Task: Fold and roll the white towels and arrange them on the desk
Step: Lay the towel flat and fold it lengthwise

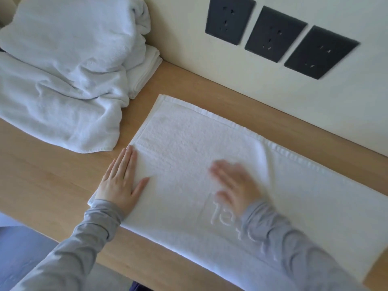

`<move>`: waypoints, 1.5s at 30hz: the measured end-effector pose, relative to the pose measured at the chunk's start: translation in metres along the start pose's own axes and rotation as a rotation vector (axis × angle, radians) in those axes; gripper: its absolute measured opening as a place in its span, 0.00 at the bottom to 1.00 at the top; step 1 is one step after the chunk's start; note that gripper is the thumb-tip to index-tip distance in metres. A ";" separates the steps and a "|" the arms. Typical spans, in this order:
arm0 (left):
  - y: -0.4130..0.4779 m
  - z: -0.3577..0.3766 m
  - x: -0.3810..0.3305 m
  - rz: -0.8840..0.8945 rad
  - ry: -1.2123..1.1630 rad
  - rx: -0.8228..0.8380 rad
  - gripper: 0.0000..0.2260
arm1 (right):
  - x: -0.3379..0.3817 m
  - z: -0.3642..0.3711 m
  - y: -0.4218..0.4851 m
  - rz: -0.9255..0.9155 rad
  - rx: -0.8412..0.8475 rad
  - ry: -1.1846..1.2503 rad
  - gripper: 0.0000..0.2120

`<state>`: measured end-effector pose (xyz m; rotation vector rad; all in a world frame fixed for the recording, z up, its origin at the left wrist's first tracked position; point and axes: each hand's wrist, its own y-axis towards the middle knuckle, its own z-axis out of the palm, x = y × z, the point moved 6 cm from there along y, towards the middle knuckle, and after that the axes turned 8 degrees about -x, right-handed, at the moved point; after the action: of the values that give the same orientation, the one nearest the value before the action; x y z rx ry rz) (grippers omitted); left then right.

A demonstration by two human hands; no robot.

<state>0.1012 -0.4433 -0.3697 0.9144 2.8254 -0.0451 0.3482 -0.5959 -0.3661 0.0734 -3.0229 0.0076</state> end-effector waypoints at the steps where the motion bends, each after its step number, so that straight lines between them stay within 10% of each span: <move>1: 0.000 0.000 0.000 0.000 0.002 0.000 0.36 | -0.047 -0.006 -0.006 0.138 -0.032 0.007 0.28; 5: 0.000 -0.003 -0.005 -0.013 0.004 0.003 0.37 | -0.171 -0.014 -0.039 0.607 -0.007 -0.058 0.32; 9: -0.005 -0.015 -0.032 -0.098 0.031 -0.053 0.34 | -0.171 -0.013 -0.038 0.696 0.022 -0.141 0.28; 17: -0.044 0.012 -0.201 0.126 -0.125 0.020 0.30 | 0.021 -0.007 -0.056 0.159 -0.121 0.047 0.24; 22: -0.047 0.030 -0.195 0.120 -0.055 0.040 0.33 | -0.027 -0.003 -0.078 0.148 -0.012 -0.002 0.27; 28: -0.047 0.034 -0.195 0.089 -0.025 0.038 0.31 | -0.197 -0.016 -0.123 0.691 0.053 -0.040 0.29; 34: -0.046 0.034 -0.195 0.097 -0.048 0.023 0.31 | -0.197 -0.023 -0.129 0.835 0.040 0.069 0.28; 39: -0.046 0.034 -0.197 0.112 -0.046 0.034 0.31 | -0.140 -0.061 -0.187 1.038 -0.395 0.214 0.24; 45: -0.049 0.035 -0.199 0.120 -0.062 0.033 0.33 | -0.086 -0.054 -0.331 1.726 -0.762 0.434 0.21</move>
<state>0.2371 -0.6012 -0.3713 1.0693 2.7150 -0.1036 0.4562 -0.9221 -0.3219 -2.0390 -1.5836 -0.7581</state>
